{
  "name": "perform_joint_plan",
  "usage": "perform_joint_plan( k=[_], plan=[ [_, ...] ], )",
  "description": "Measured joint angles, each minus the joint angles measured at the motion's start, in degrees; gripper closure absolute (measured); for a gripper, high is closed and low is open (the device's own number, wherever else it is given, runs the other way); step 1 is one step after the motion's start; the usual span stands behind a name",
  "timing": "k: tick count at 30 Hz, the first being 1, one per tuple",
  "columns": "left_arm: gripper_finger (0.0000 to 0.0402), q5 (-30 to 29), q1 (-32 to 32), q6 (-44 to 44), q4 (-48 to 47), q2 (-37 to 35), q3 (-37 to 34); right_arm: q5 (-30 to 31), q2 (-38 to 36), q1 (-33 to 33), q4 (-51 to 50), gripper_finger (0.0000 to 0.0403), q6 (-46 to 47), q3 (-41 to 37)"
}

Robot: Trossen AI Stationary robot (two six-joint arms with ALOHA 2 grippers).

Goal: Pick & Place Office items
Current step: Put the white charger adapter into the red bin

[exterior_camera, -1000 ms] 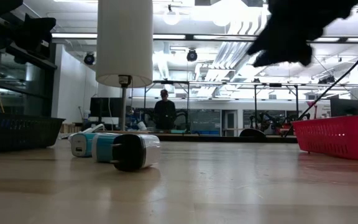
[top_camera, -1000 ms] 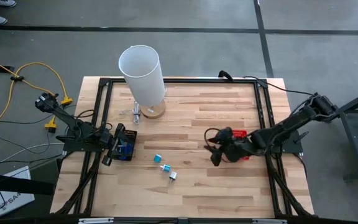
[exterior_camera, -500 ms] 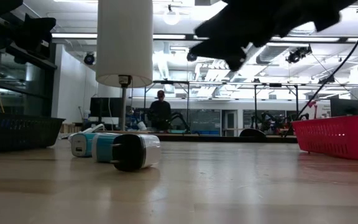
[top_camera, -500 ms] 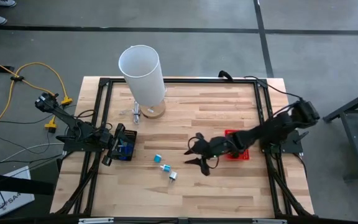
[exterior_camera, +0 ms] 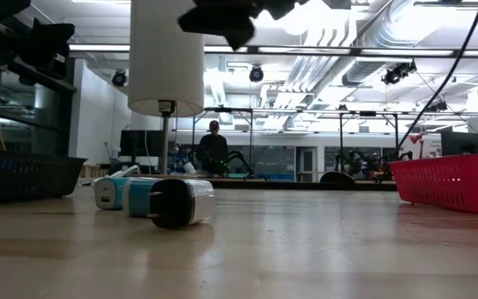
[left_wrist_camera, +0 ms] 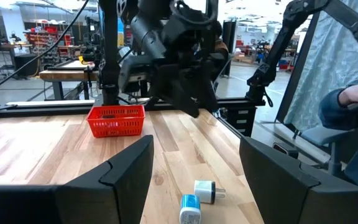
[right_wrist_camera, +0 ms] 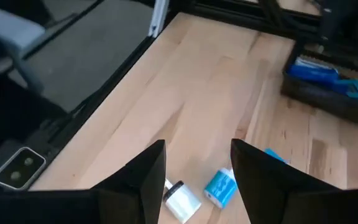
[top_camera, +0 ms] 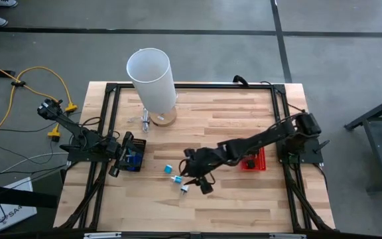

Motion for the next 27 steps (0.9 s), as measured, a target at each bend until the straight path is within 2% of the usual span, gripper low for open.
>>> perform_joint_plan(
  k=[6,12,16,20,24,27],
  plan=[
    [0.0169,0.0,0.0,0.0,0.0,0.0,0.0,-1.8,6.3,0.0,-7.2,0.0235,-5.8,9.2],
    [0.0169,0.0,0.0,0.0,0.0,0.0,0.0,-8.3,13.7,0.1,-12.7,0.0235,-11.4,17.9],
    [0.0169,0.0,0.0,0.0,0.0,0.0,0.0,-10.0,17.1,0.7,-16.4,0.0235,-16.4,22.5],
    [0.0169,0.0,0.0,0.0,0.0,0.0,0.0,-8.4,17.8,1.9,-16.6,0.0235,-20.3,23.5],
    [0.0169,0.0,0.0,0.0,0.0,0.0,0.0,-4.2,17.8,2.9,-17.6,0.0235,-20.8,23.5],
    [0.0169,0.0,0.0,0.0,0.0,0.0,0.0,-3.9,17.9,3.0,-18.6,0.0235,-20.9,23.5]
  ],
)
